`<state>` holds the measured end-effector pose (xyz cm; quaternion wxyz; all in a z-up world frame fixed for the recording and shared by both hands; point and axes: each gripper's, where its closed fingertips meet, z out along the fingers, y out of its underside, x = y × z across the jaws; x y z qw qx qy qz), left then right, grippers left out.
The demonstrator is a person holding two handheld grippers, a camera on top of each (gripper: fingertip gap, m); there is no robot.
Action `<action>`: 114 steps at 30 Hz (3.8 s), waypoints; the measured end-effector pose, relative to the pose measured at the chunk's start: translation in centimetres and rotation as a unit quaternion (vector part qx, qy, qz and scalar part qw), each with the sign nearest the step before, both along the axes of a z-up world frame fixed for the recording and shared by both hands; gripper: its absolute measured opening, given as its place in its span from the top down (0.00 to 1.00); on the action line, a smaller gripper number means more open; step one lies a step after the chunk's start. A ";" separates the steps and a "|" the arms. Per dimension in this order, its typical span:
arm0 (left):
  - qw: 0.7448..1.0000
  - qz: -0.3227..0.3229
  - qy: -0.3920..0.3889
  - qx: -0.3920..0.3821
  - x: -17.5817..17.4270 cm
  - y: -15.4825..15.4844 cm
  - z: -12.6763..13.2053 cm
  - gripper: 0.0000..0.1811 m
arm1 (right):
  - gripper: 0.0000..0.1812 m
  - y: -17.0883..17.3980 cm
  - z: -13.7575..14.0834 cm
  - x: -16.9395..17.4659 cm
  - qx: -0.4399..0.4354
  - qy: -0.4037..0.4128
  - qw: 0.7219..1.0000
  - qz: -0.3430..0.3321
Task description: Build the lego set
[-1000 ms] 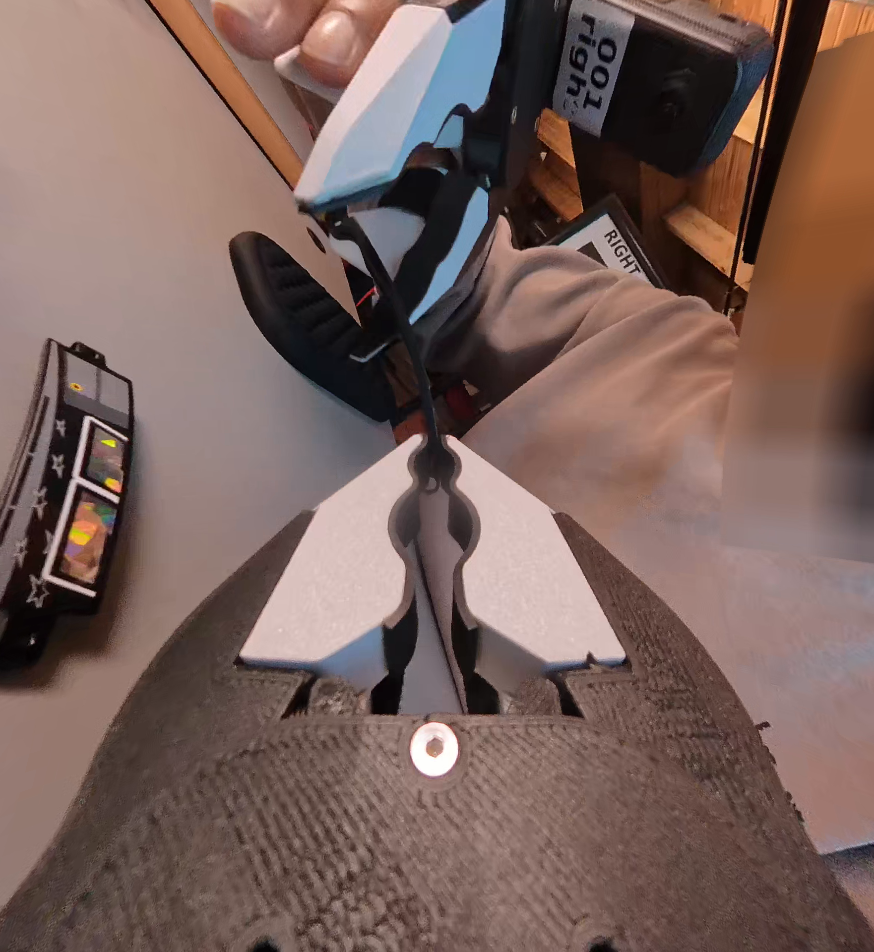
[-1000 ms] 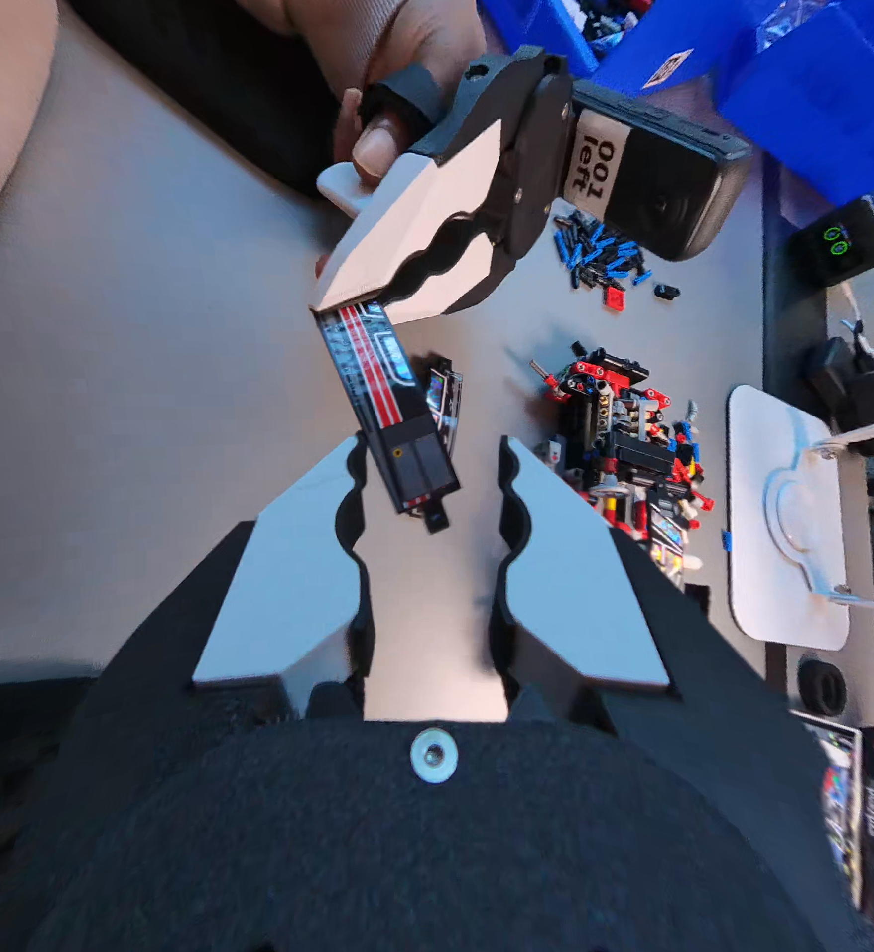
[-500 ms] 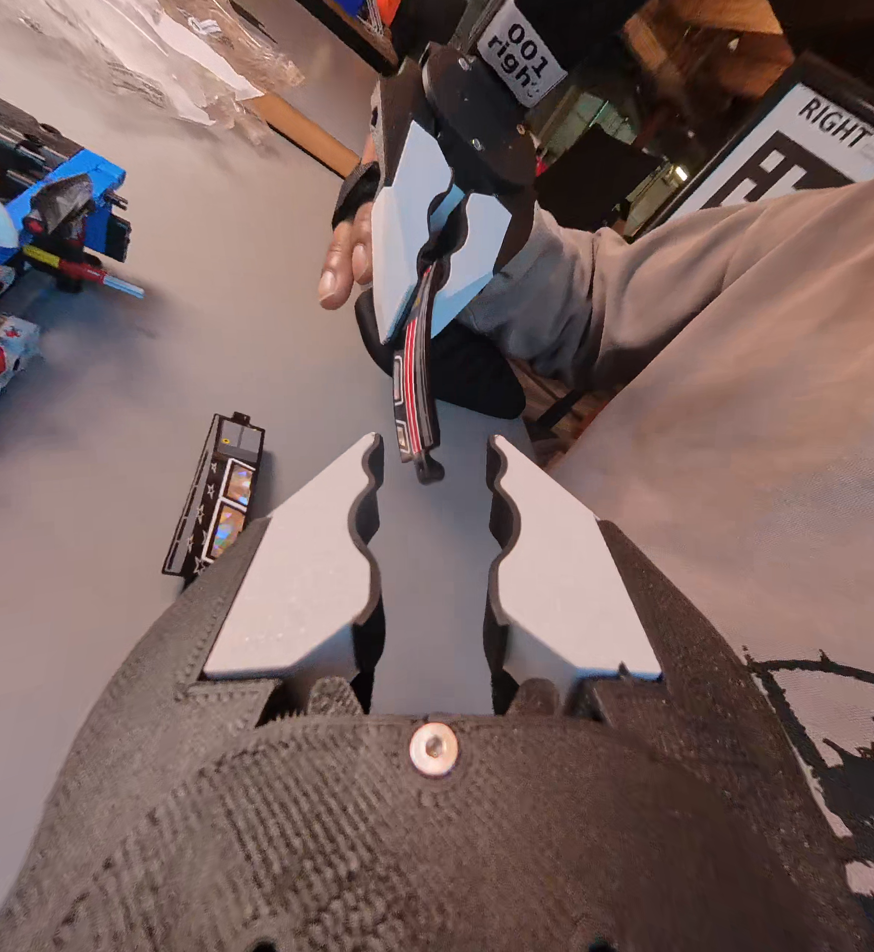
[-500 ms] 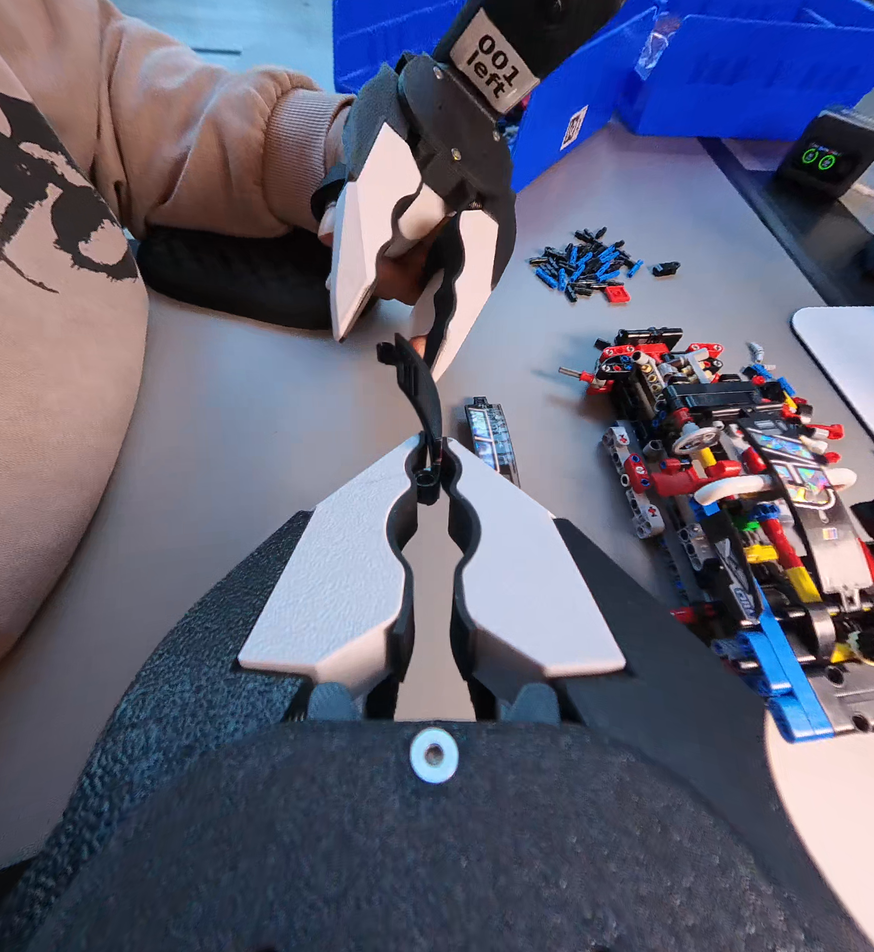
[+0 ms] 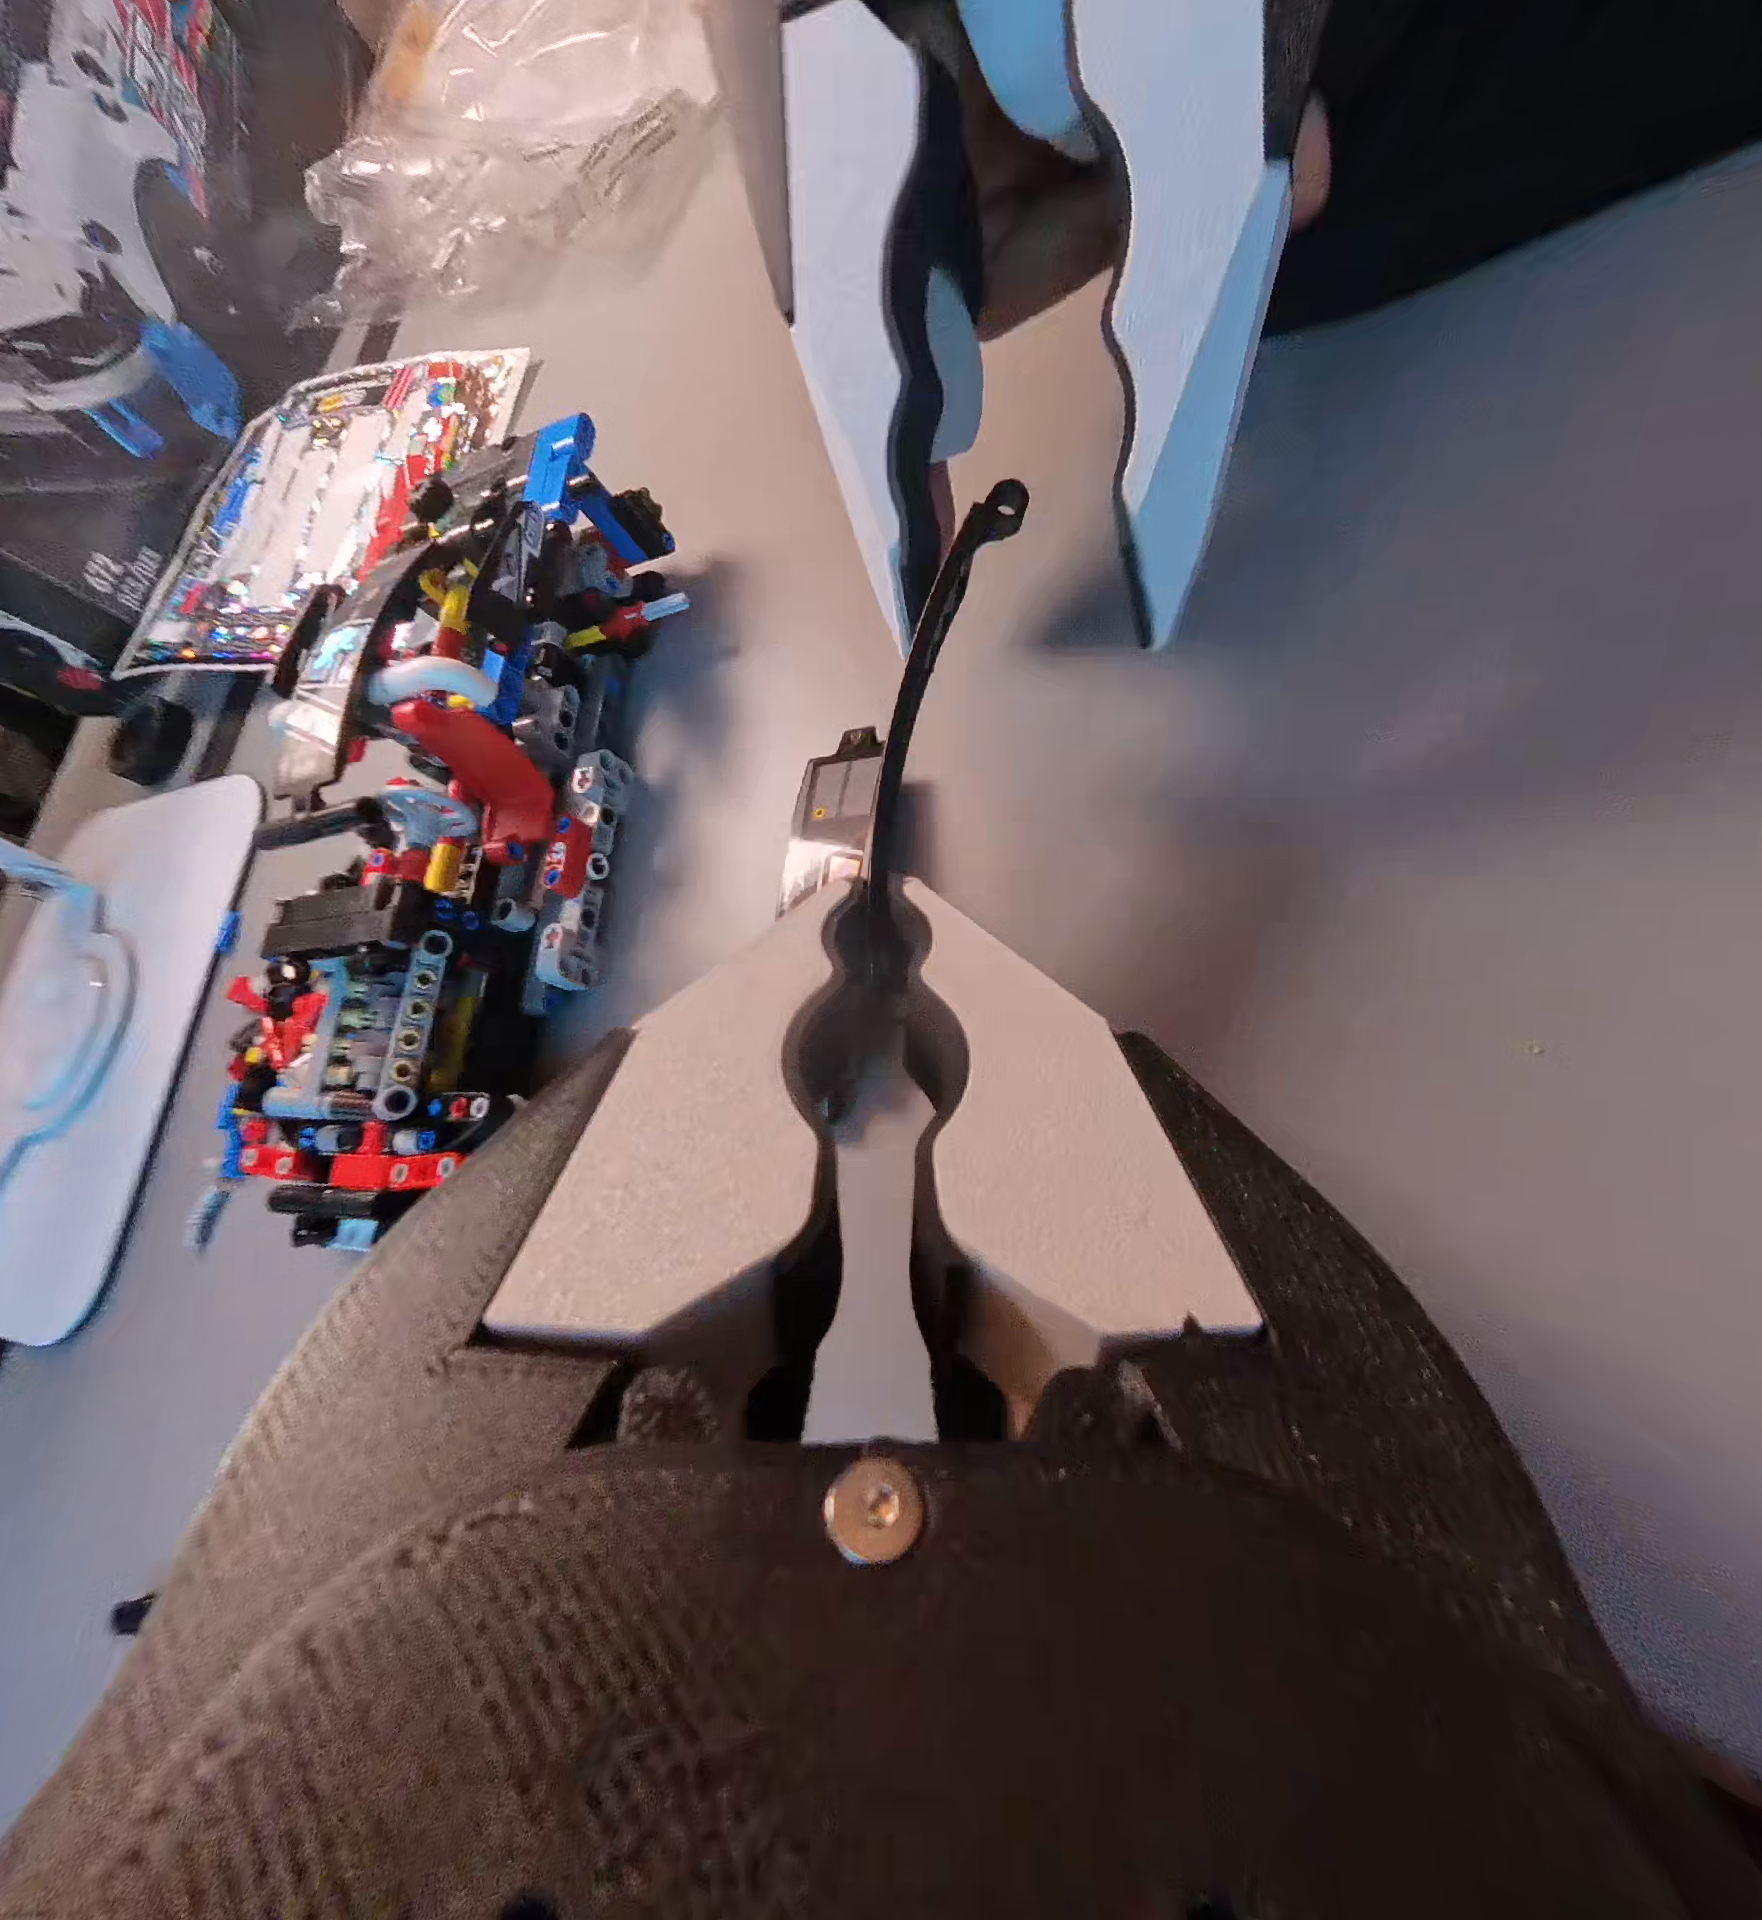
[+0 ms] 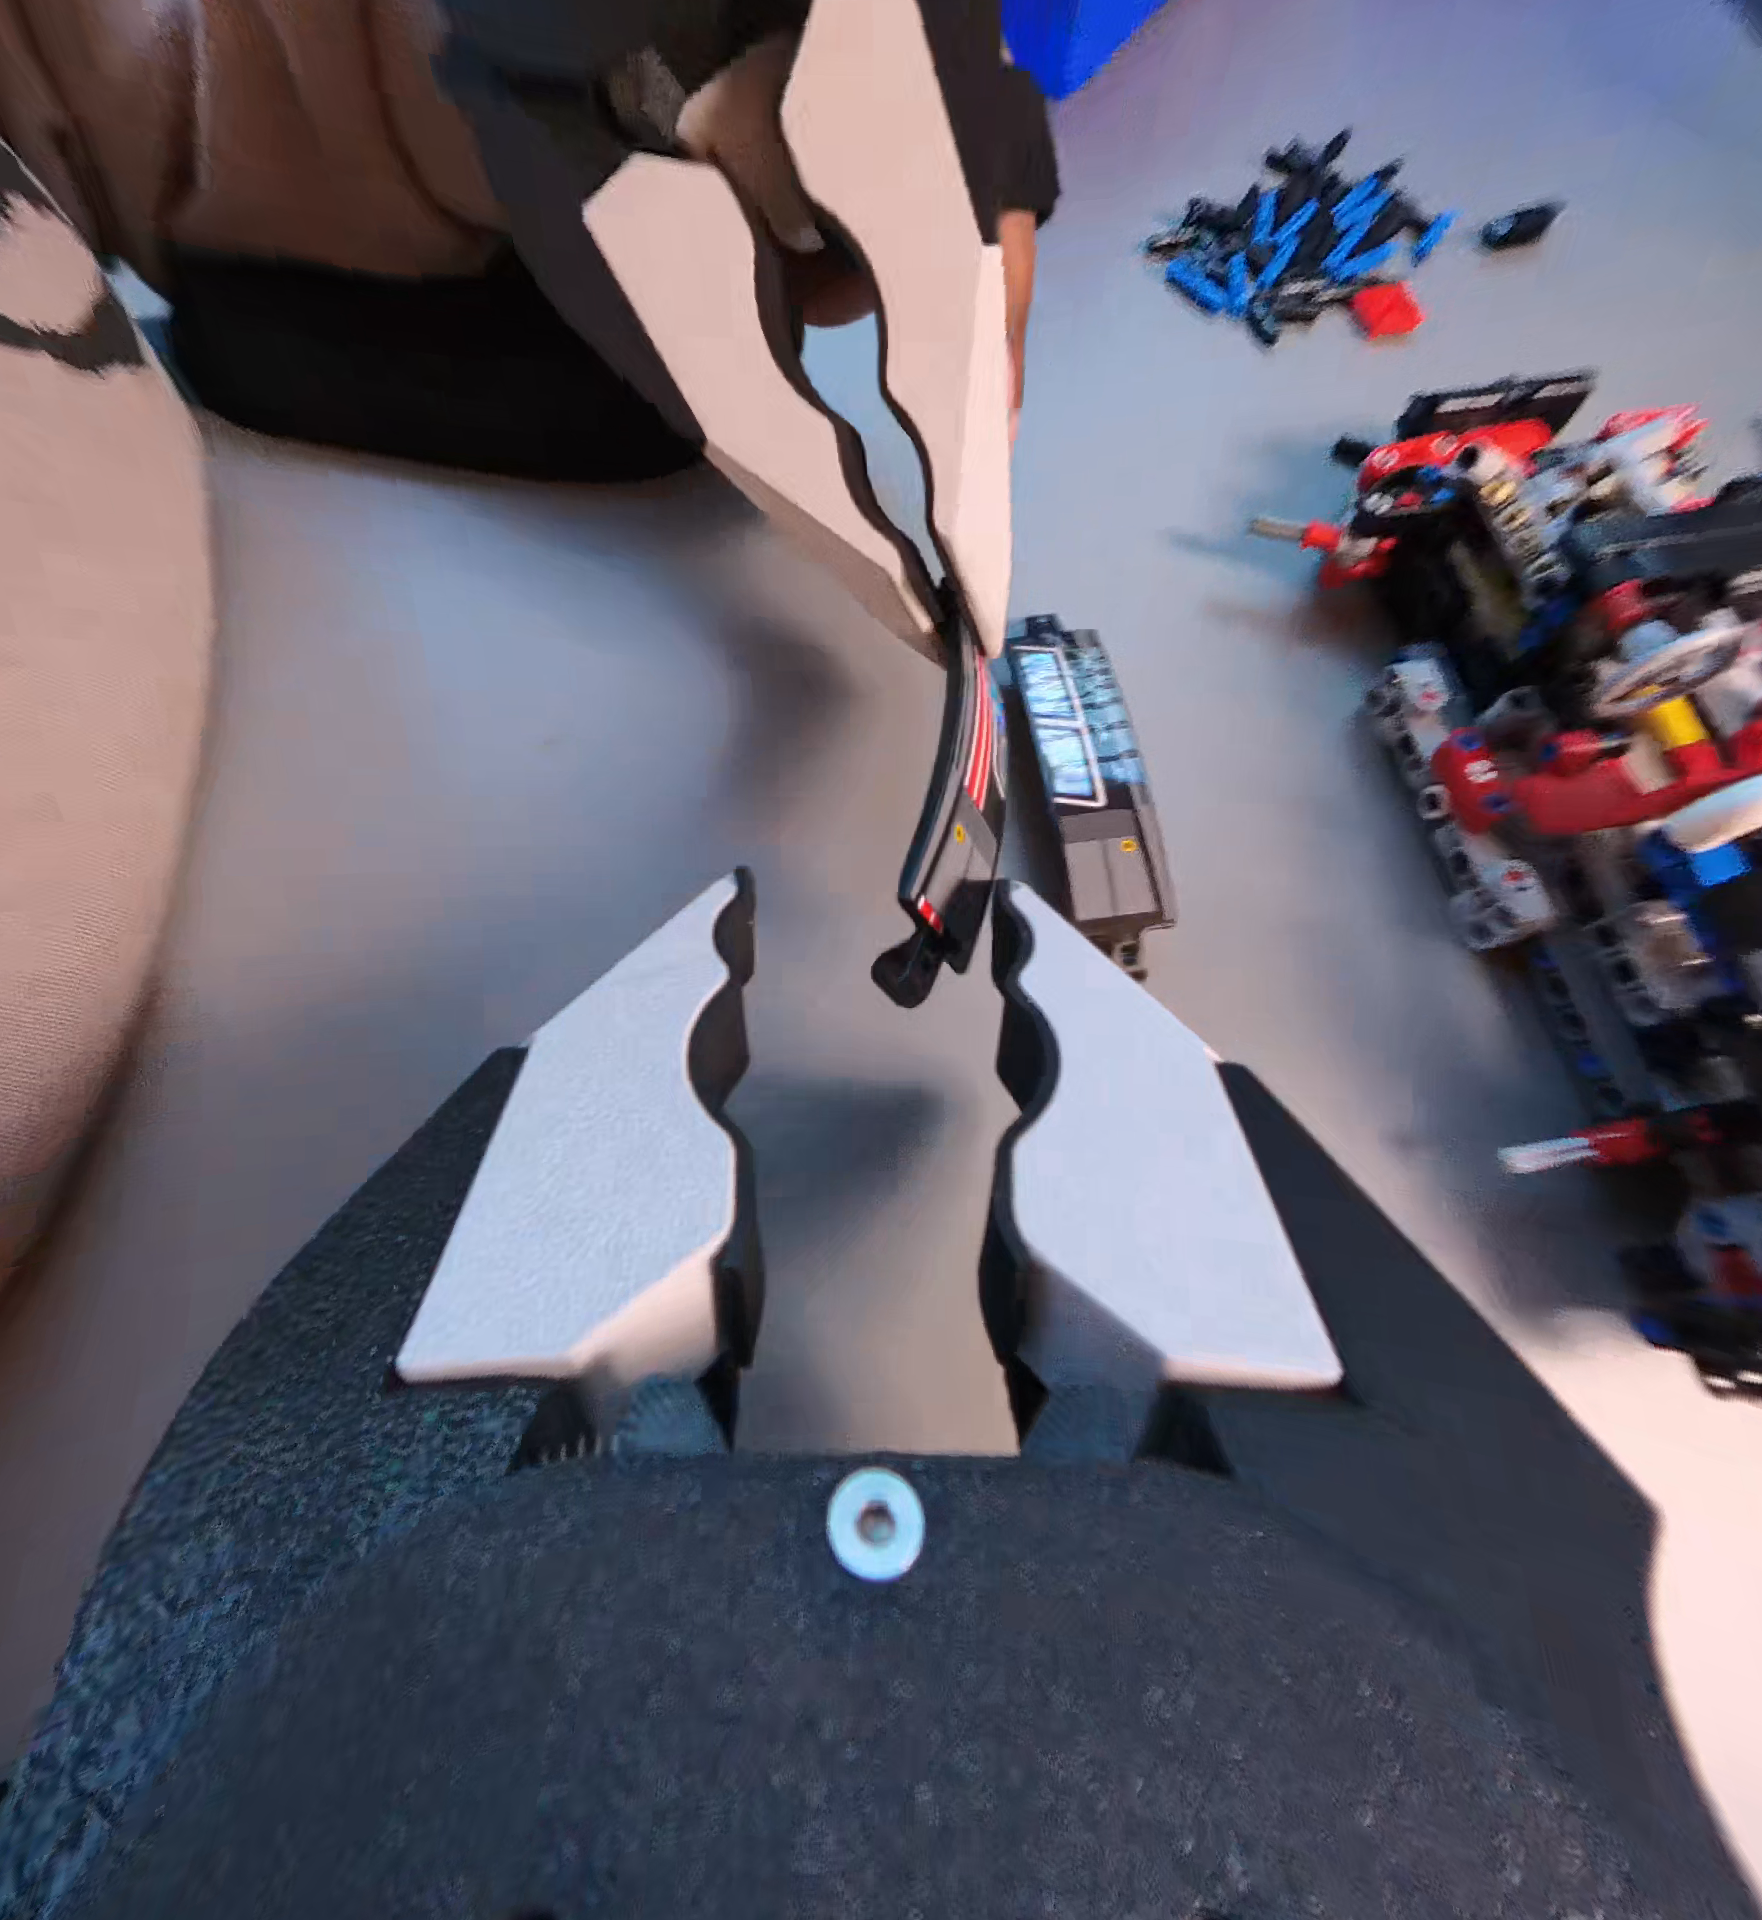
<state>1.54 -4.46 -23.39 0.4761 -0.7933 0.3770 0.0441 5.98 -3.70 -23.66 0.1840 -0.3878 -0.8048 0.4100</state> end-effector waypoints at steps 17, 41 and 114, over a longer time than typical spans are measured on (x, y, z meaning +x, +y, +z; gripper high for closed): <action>0.975 -0.041 -0.217 0.002 1.0 -1.3 3.4 0.81 | 0.87 0.3 -1.7 -0.6 0.139 -0.001 0.990 0.030; 0.966 0.050 -0.251 0.033 -2.2 0.1 3.8 0.74 | 0.76 7.4 9.7 -5.3 -0.149 0.261 0.936 -0.184; 0.889 0.226 -0.285 0.279 -12.9 -1.0 10.7 0.72 | 0.85 19.6 19.1 -11.9 -0.055 0.408 0.833 -0.369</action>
